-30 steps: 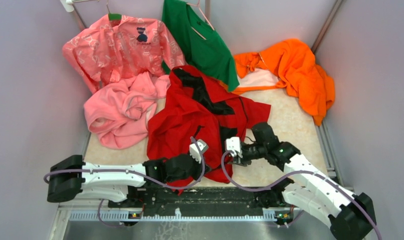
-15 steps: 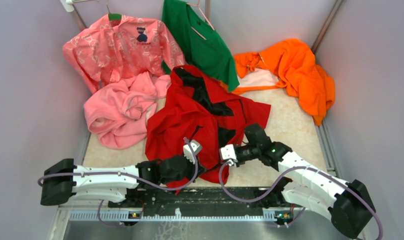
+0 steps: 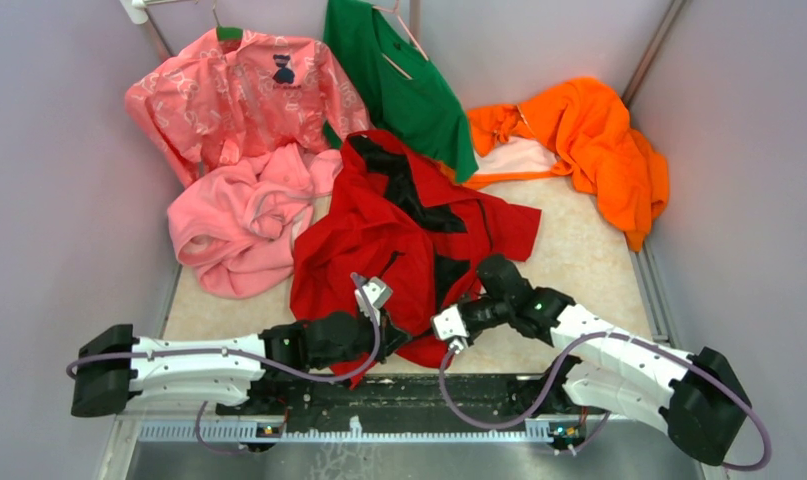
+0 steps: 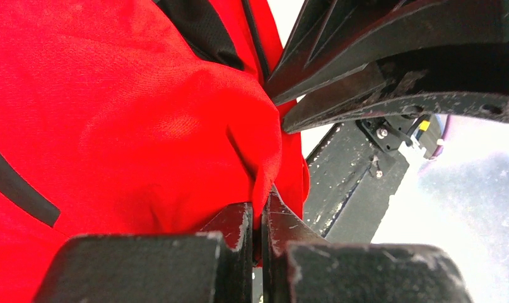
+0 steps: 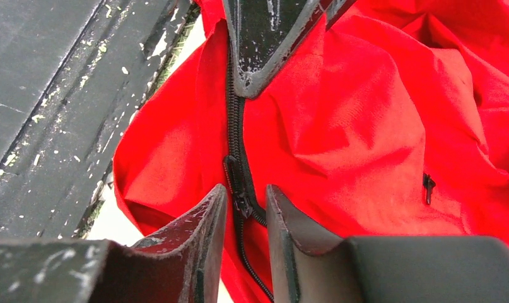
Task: Zip up the jacket
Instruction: Zip the zipper on the jacket.
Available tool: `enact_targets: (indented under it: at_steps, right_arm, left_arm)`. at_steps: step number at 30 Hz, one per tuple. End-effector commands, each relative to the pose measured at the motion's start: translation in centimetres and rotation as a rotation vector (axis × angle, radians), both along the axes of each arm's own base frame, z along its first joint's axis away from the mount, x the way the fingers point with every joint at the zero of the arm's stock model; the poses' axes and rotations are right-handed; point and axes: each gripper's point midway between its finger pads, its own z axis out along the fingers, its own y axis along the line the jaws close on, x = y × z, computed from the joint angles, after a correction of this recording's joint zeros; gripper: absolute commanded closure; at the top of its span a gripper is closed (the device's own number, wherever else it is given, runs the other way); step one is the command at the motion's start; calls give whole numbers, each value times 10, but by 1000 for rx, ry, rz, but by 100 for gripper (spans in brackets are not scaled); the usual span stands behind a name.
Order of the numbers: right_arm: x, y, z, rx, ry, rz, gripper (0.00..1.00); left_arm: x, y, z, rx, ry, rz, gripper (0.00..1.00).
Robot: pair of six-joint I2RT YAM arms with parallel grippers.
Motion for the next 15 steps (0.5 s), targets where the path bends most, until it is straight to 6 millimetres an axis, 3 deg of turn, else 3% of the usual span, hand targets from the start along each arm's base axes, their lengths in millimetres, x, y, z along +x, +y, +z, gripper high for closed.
enact_targets:
  at_steps: [1, 15]
  right_arm:
    - [0, 11, 9, 46, -61, 39, 68]
    - [0, 10, 3, 43, -131, 24, 67]
  left_arm:
    - [0, -6, 17, -83, 4, 3, 100]
    - [2, -11, 41, -219, 51, 45, 100]
